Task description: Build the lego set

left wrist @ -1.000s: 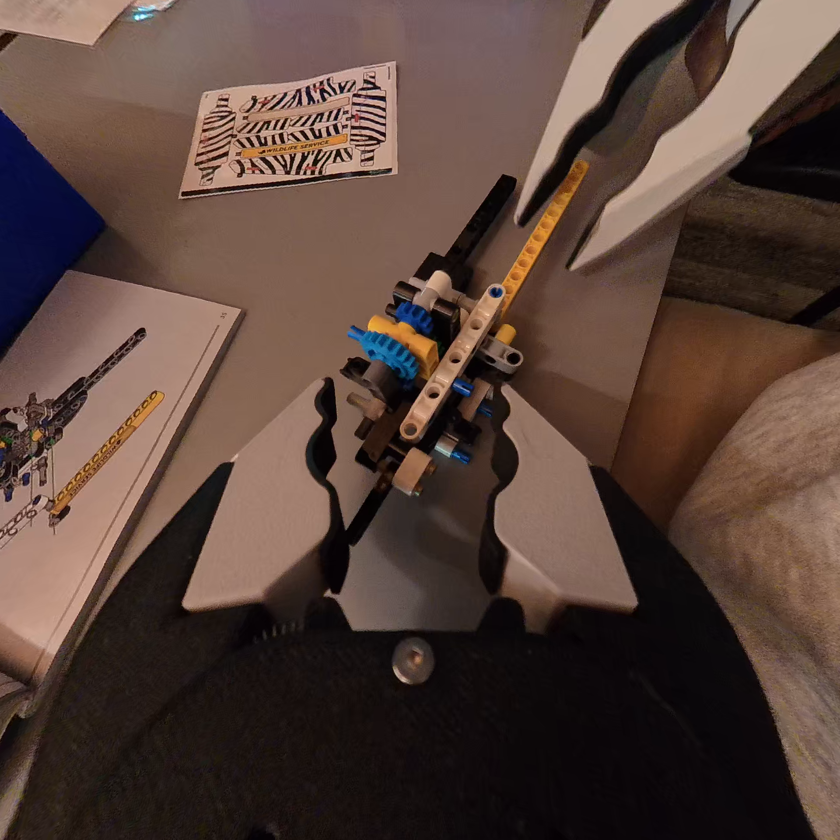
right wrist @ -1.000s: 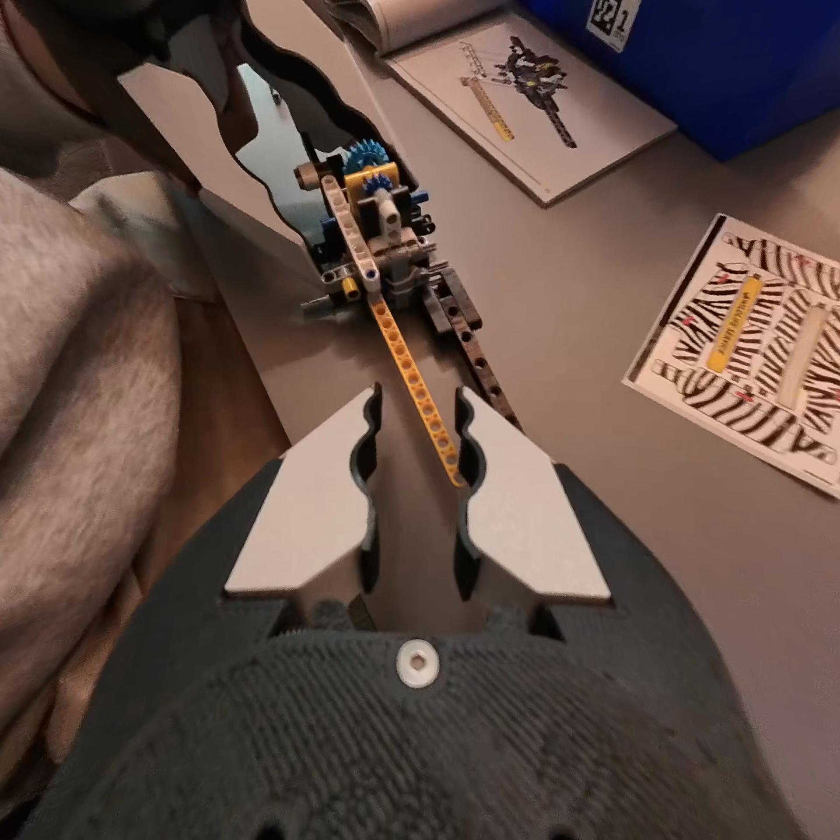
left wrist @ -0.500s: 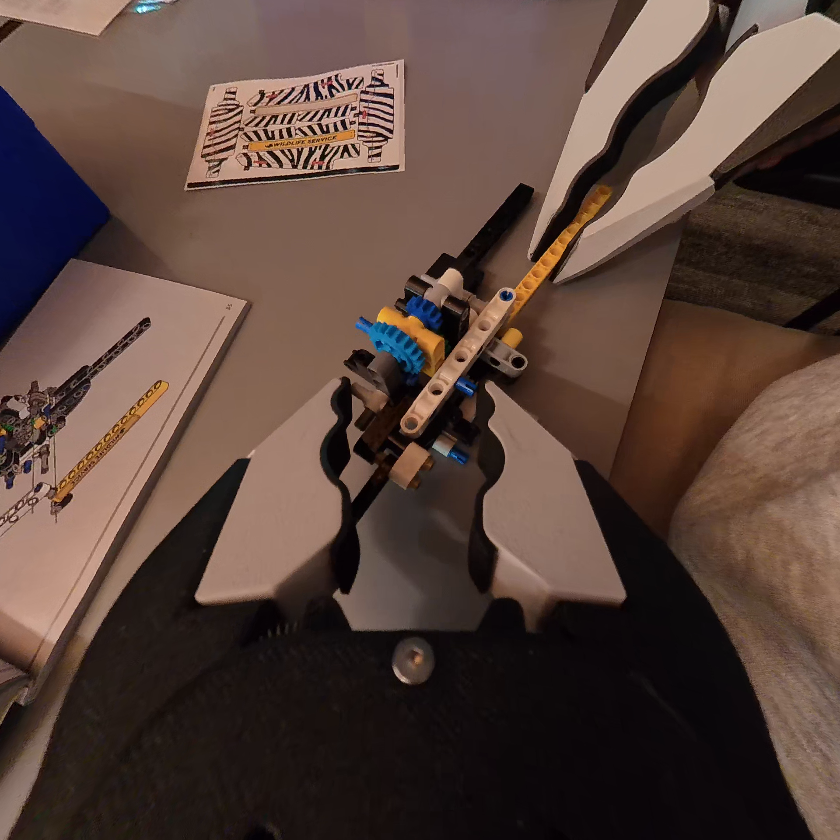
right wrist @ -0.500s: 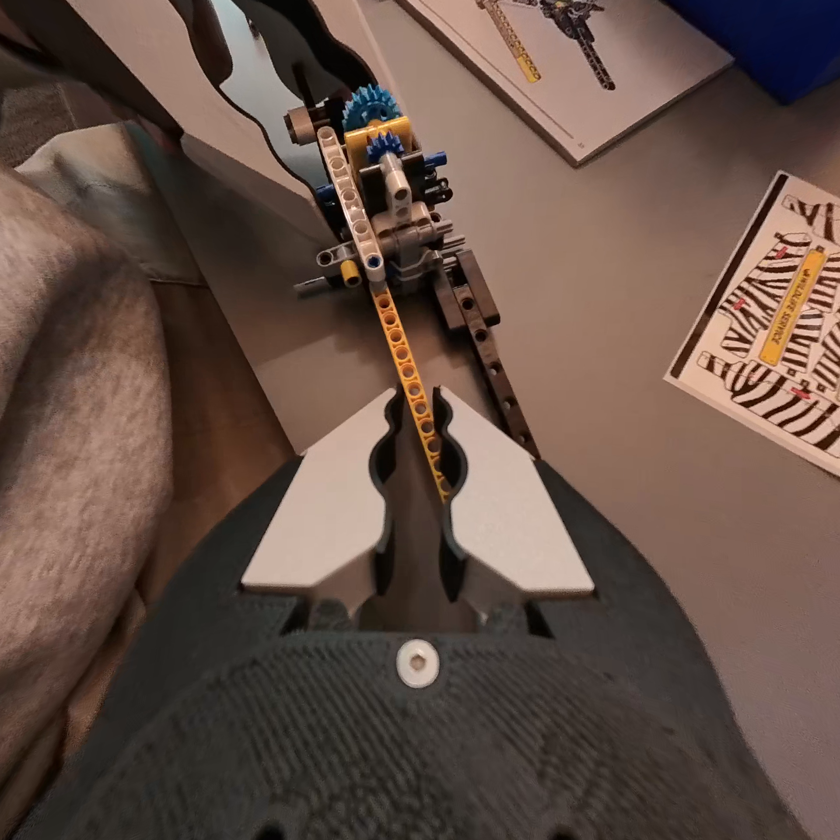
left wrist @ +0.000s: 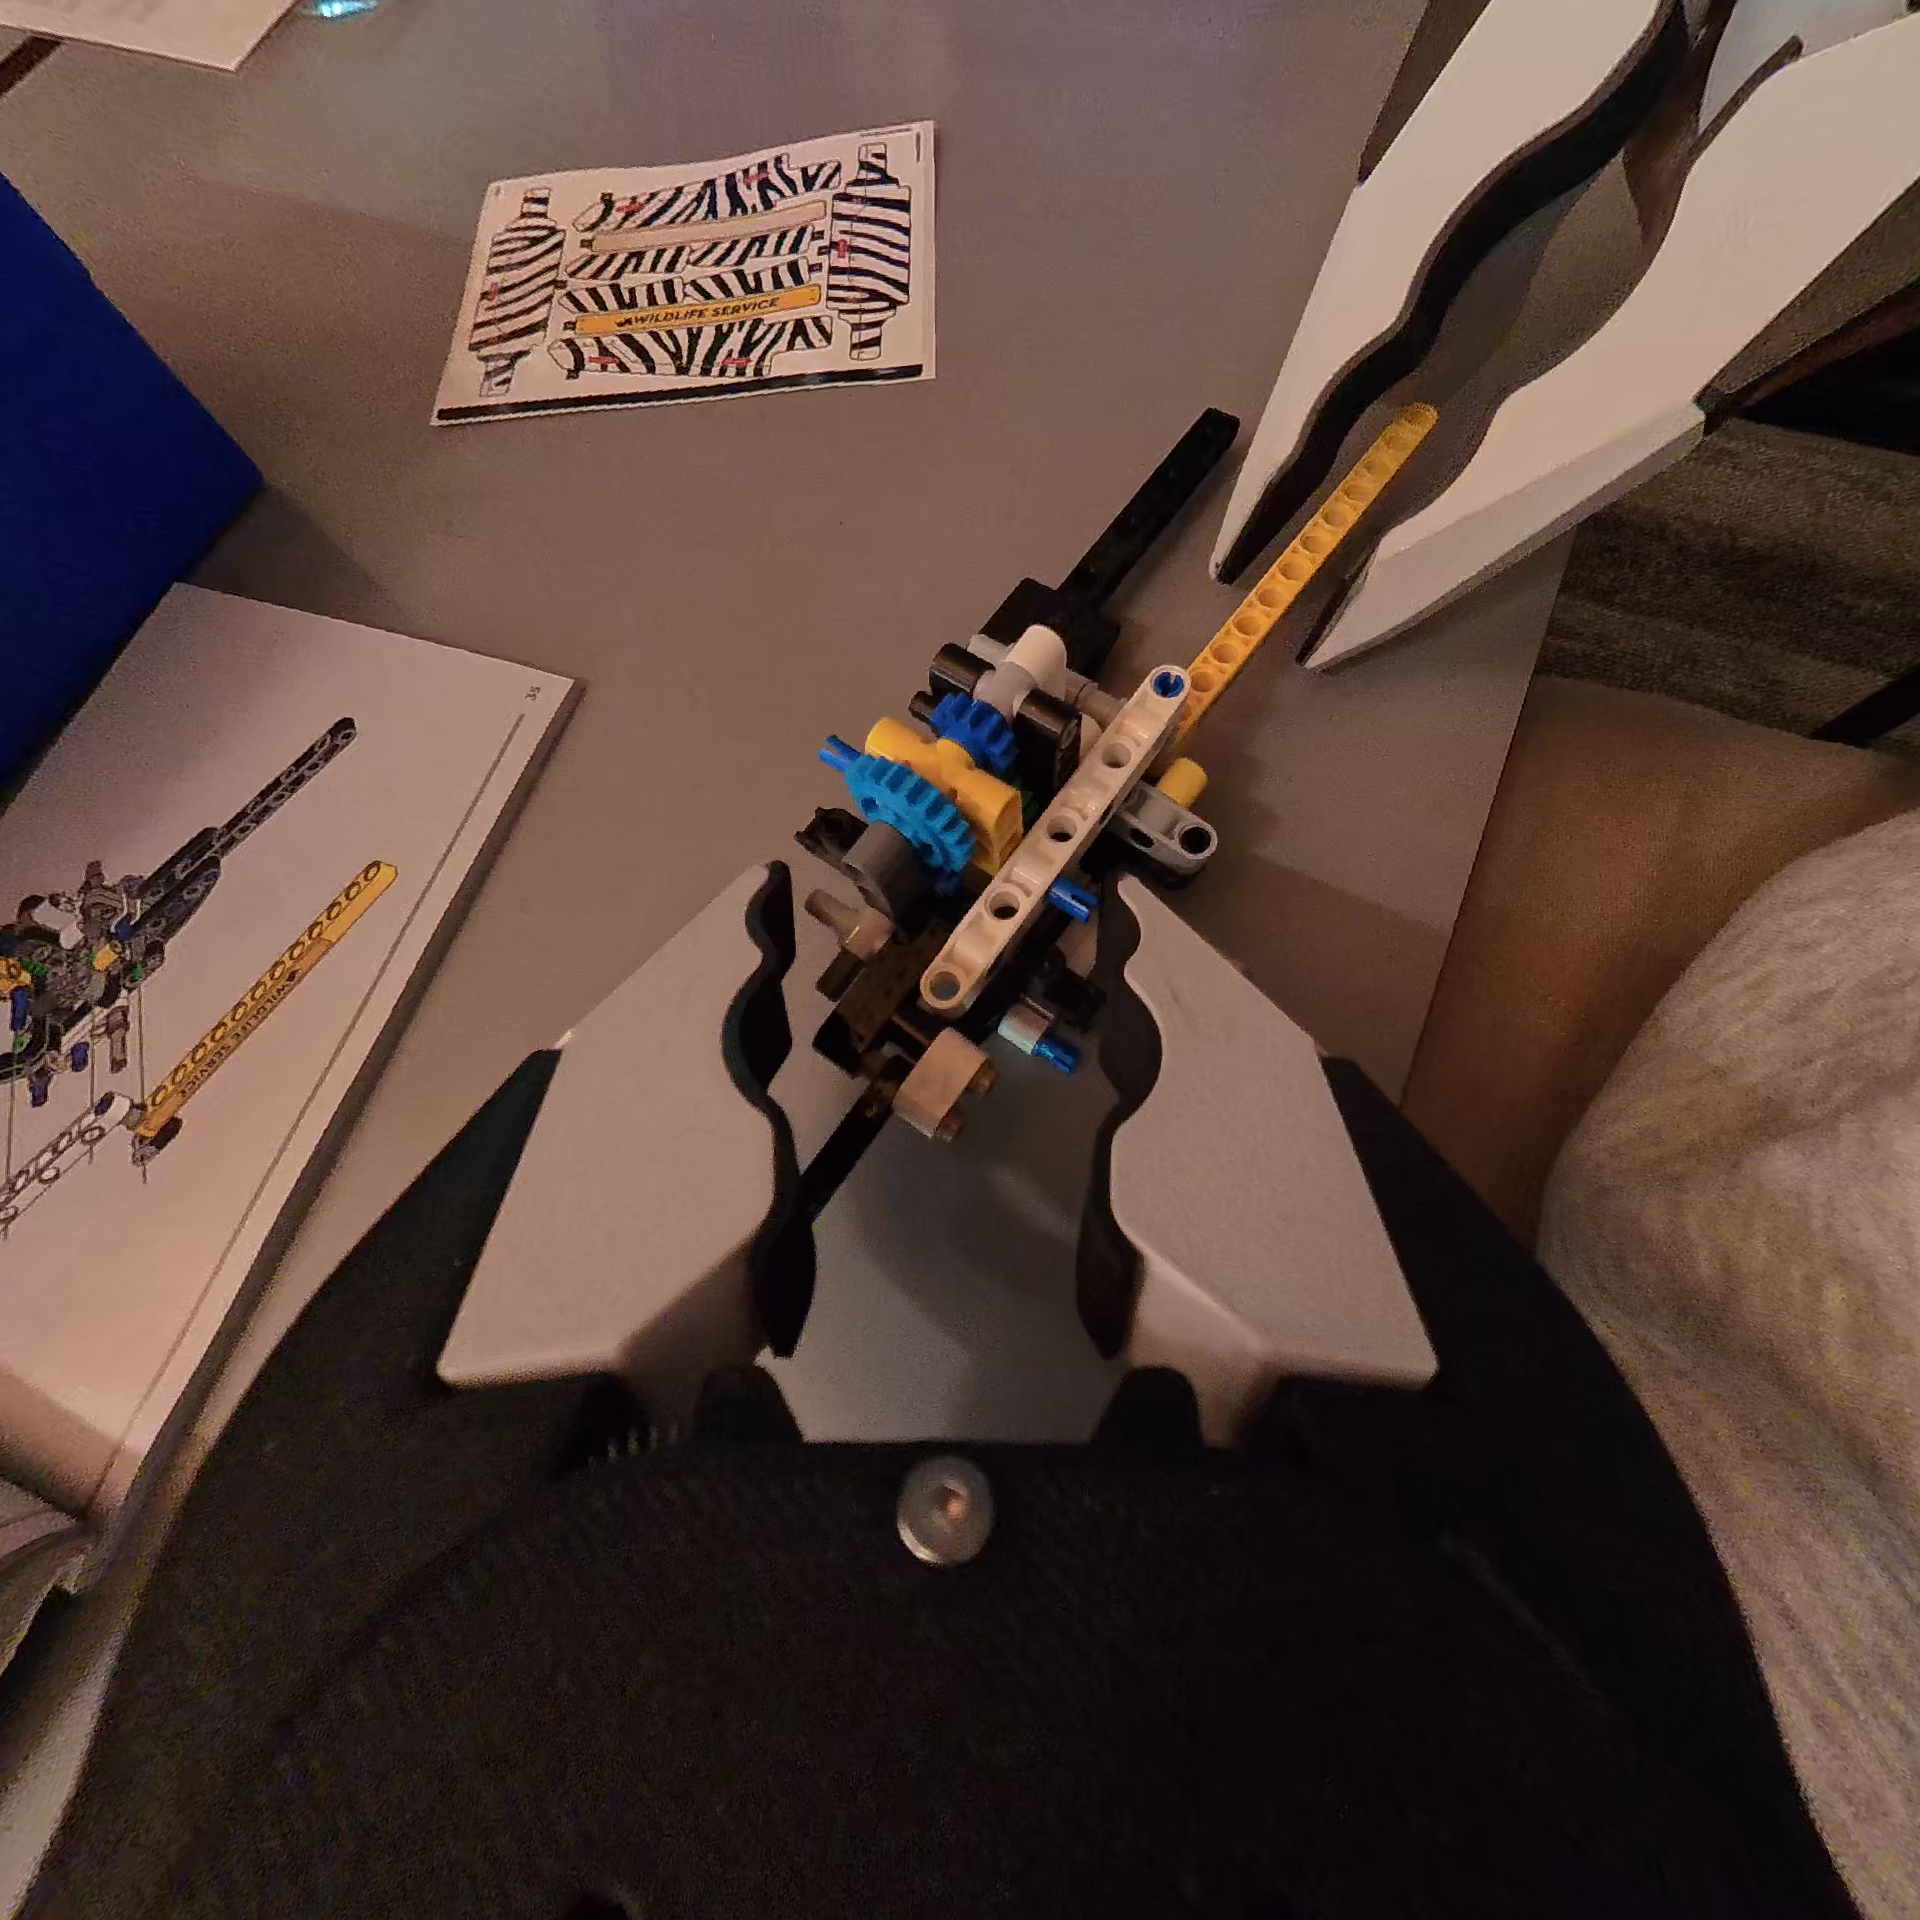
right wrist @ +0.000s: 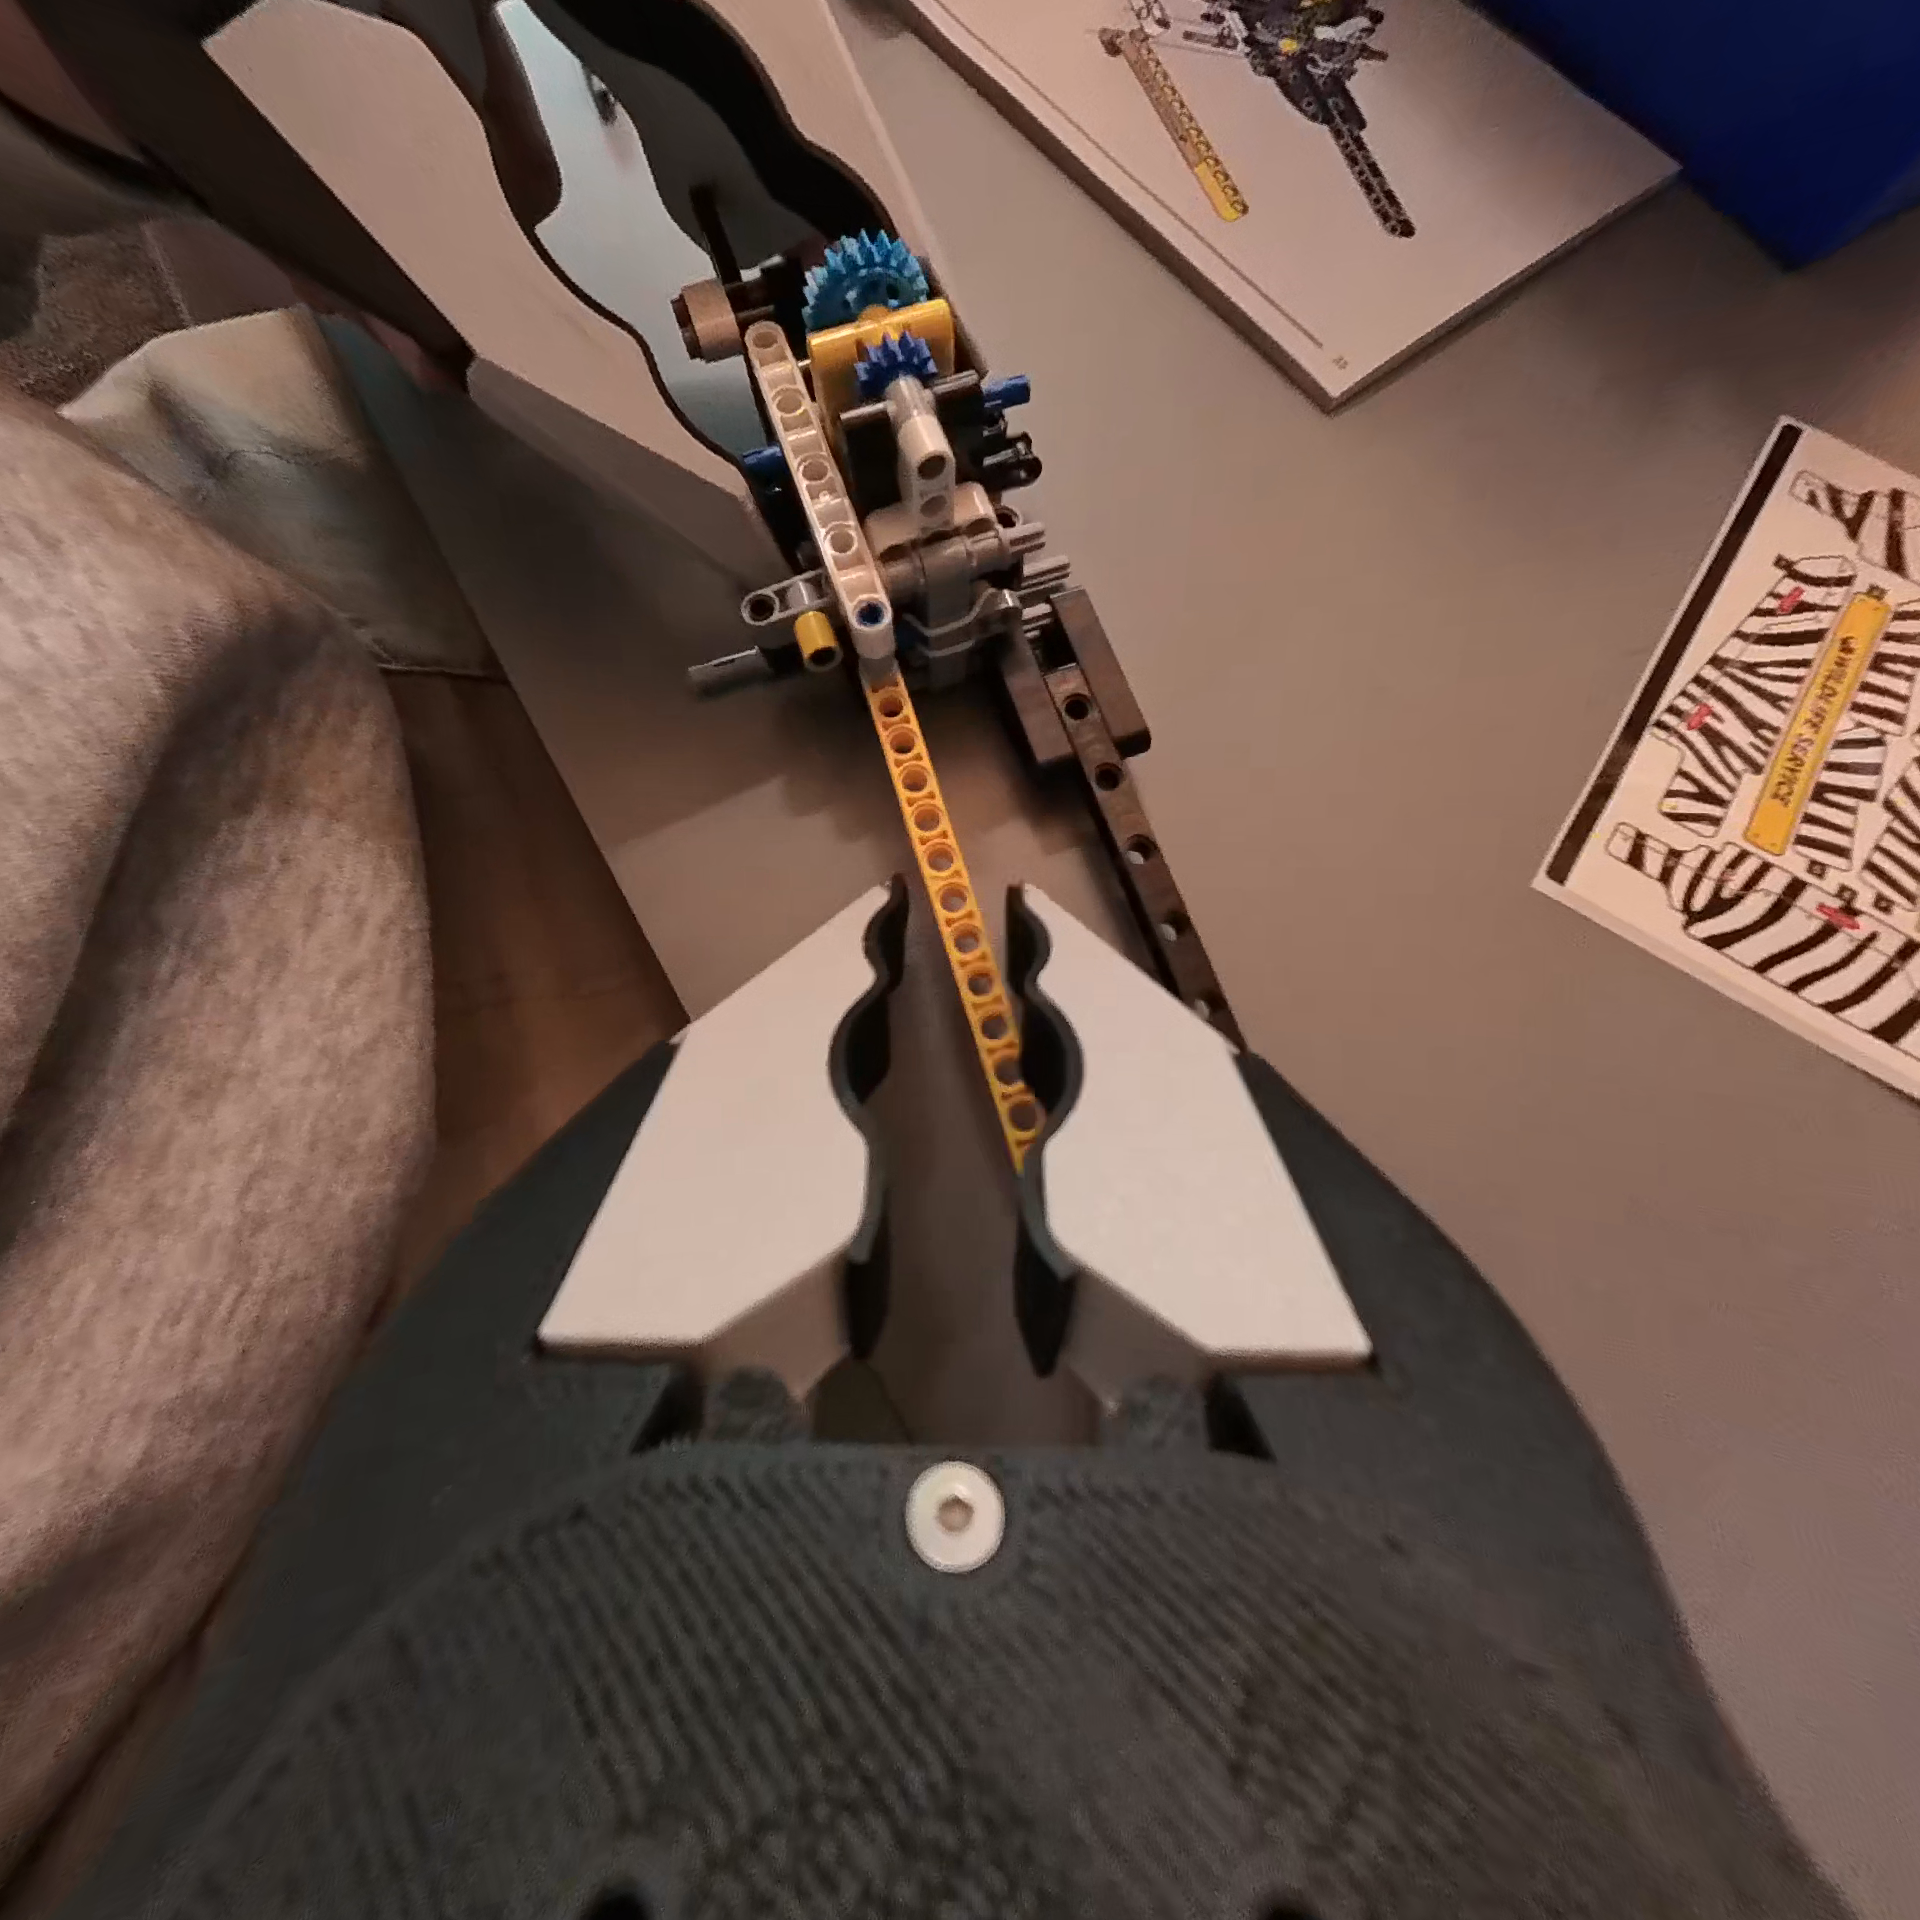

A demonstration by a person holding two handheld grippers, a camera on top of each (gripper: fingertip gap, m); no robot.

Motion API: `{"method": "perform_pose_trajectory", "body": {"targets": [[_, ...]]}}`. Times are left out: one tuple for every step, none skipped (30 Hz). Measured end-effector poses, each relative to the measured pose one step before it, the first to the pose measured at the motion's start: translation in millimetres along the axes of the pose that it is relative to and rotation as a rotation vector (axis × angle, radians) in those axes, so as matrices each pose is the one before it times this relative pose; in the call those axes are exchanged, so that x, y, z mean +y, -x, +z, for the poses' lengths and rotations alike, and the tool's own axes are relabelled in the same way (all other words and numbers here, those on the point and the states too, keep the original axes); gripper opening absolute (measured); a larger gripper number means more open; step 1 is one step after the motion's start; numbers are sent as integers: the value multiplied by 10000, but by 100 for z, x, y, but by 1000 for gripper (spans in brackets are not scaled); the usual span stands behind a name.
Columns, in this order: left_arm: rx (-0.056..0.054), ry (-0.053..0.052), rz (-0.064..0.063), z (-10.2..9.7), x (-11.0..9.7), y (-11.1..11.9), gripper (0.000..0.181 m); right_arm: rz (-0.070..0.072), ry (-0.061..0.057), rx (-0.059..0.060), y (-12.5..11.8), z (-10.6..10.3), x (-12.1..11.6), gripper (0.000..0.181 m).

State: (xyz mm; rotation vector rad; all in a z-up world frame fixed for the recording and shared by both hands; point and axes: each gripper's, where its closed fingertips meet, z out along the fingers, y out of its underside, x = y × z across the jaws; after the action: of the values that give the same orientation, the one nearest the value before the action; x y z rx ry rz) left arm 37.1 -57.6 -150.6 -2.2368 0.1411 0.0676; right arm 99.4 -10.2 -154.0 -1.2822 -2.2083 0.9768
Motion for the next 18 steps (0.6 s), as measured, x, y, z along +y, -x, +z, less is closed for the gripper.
{"method": "perform_pose_trajectory", "body": {"targets": [[-10, 1, -2, -35, -6, 45, 59, 26, 33, -12, -37, 27, 95, 21], [-6, -7, 1, -43, -20, 31, 59, 14, 39, -26, -5, 61, 109, 23], [-9, -18, -4, -64, -36, 52, 60, 3, 24, 1, -35, 26, 75, 24], [4, -29, -18, -56, -51, 33, 60, -24, 0, -6, -16, -7, 34, 26], [21, -26, -28, -50, -52, 14, 60, -38, -32, -20, 1, -40, -28, 27], [20, -7, -20, -30, -14, 9, 60, -22, -66, -24, -6, -88, -64, 27], [1, 2, 0, -17, 19, 27, 60, -6, -71, -77, 66, -70, -59, 27], [-8, 0, 5, -9, 22, 32, 60, 6, -43, -64, 38, -60, -7, 27], [0, -5, 2, -20, 13, 19, 60, -17, -14, -62, 28, -57, 52, 28], [6, -6, 1, -34, 10, 0, 60, -52, 8, -51, 16, -78, 88, 27], [3, -4, 3, -27, 6, 6, 60, -66, 13, -12, -58, -112, 122, 27], [6, -7, -5, -25, 3, 6, 60, -91, 21, -34, -27, -143, 143, 26], [13, -13, -32, -1, 7, 6, 60, -118, 28, -80, 20, -185, 200, 25], [9, -9, -48, -6, 30, 19, 59, -127, 43, -91, 29, -218, 269, 22], [16, -18, -41, -15, 29, 13, 59, -119, 31, -70, -47, -252, 320, 18], [18, -23, -31, -20, 26, 7, 59, -90, -46, -98, -22, -292, 259, 17], [13, -17, -24, -22, 18, 0, 59, 3, -116, -101, -78, -309, 176, 17], [2, -7, -13, -15, 32, 3, 59, 118, -147, -119, -115, -325, 46, 18]]}}
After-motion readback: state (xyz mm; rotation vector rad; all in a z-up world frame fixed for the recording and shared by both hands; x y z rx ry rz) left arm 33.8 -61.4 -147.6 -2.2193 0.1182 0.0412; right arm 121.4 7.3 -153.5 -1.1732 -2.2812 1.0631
